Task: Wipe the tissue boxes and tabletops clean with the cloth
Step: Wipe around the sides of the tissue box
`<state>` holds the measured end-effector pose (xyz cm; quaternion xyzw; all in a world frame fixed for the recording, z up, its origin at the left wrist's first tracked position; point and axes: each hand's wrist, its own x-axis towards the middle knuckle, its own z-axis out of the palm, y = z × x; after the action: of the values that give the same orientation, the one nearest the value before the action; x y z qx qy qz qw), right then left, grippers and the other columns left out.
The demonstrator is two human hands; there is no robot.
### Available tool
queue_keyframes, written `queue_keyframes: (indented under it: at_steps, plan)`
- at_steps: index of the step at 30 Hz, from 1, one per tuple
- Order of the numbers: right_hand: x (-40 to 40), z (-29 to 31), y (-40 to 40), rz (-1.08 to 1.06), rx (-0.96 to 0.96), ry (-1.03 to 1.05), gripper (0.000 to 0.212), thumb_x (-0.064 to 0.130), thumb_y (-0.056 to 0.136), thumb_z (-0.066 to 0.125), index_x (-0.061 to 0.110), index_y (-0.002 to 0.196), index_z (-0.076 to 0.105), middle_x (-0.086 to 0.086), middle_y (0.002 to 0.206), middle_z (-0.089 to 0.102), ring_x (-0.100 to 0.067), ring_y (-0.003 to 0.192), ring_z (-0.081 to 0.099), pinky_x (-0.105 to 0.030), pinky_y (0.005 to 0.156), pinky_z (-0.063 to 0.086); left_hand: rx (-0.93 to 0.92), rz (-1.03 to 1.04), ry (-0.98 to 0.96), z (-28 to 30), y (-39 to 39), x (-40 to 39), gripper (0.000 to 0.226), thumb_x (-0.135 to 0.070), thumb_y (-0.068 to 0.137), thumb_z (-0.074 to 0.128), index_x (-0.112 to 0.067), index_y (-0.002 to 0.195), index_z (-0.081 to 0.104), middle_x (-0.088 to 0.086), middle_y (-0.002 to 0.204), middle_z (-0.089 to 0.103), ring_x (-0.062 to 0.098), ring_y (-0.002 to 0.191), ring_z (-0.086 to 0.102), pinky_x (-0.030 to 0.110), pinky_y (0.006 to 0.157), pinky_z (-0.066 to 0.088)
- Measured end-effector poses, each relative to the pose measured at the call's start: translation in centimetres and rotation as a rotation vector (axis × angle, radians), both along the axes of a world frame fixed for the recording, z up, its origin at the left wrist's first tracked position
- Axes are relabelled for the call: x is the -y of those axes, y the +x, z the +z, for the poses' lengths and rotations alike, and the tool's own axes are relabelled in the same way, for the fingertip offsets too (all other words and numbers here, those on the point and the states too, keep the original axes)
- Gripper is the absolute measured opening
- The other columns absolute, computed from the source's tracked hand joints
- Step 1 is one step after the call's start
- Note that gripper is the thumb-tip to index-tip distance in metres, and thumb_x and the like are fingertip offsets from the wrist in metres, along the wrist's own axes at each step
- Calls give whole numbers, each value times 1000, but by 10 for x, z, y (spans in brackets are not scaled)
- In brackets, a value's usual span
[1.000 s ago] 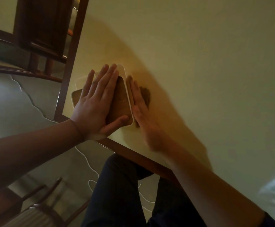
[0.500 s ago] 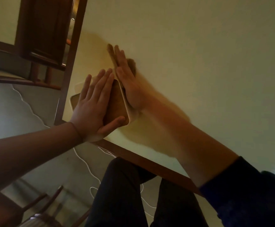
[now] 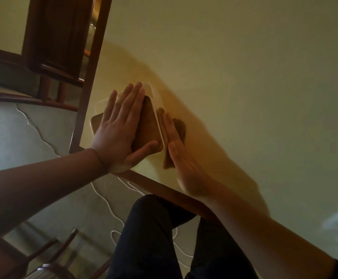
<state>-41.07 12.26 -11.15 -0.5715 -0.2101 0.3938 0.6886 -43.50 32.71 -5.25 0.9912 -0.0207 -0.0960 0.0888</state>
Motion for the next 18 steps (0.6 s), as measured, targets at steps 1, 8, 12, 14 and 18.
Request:
queue_keyframes:
  at_steps: [1,8,12,14,18]
  plan:
    - [-2,-4,0,17,18,-28,56,27,115,19,24,169,3,9,177,-4,-9,163,-6,-53,133,6,0,3,6,0,0,-1,111,-78,94,31,7,161,7,20,172,7,36,160,4,63,127,5]
    - [-70,-24,63,1,156,-15,54,19,116,19,9,167,6,-8,177,0,-19,164,-7,-54,132,2,5,-2,14,-1,-1,1,110,-74,92,41,6,161,10,20,171,11,35,160,8,61,127,9]
    - [-99,-23,87,19,124,15,61,42,113,23,22,168,6,-4,178,5,-18,164,-6,-58,131,0,6,8,22,1,-1,2,110,-73,92,42,6,161,11,21,171,13,35,160,9,59,128,10]
    - [-98,-18,89,16,86,8,64,45,112,24,21,169,8,-1,178,5,-15,163,-6,-56,132,-1,8,10,26,1,-1,3,110,-74,92,40,5,162,10,20,171,12,34,160,8,59,128,10]
    - [-70,-15,68,20,229,-36,54,23,116,18,7,167,12,-7,177,4,-19,163,-8,-49,133,1,15,9,3,0,-2,3,110,-76,94,36,6,162,10,21,171,12,36,160,9,62,126,12]
